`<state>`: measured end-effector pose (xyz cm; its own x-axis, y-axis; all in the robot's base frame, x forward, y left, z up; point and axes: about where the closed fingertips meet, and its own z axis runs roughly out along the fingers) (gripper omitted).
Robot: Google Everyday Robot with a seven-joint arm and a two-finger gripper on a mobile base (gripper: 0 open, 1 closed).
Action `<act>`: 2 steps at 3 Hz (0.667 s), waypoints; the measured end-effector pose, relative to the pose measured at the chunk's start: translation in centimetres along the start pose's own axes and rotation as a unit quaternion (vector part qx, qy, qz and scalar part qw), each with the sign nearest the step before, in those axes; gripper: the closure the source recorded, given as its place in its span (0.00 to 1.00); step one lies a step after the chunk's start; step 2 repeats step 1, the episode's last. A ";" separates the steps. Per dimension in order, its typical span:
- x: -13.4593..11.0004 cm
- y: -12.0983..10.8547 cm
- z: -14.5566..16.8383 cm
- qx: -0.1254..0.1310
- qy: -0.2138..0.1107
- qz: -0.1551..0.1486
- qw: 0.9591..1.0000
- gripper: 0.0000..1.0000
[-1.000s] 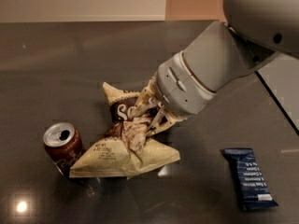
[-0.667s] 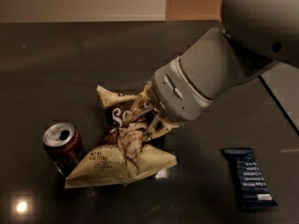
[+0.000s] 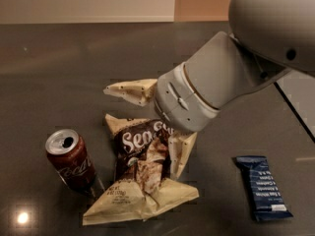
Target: Move brown chip bag near coke can
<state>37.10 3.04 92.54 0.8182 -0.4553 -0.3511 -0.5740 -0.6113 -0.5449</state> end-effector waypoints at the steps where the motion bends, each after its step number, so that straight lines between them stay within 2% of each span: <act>1: 0.0 0.0 0.0 0.000 0.000 0.000 1.000 0.00; 2: 0.0 0.0 0.0 0.000 0.000 0.000 1.000 0.00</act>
Offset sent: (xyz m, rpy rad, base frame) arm 0.0000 0.0000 0.0000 0.0000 0.0000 0.0000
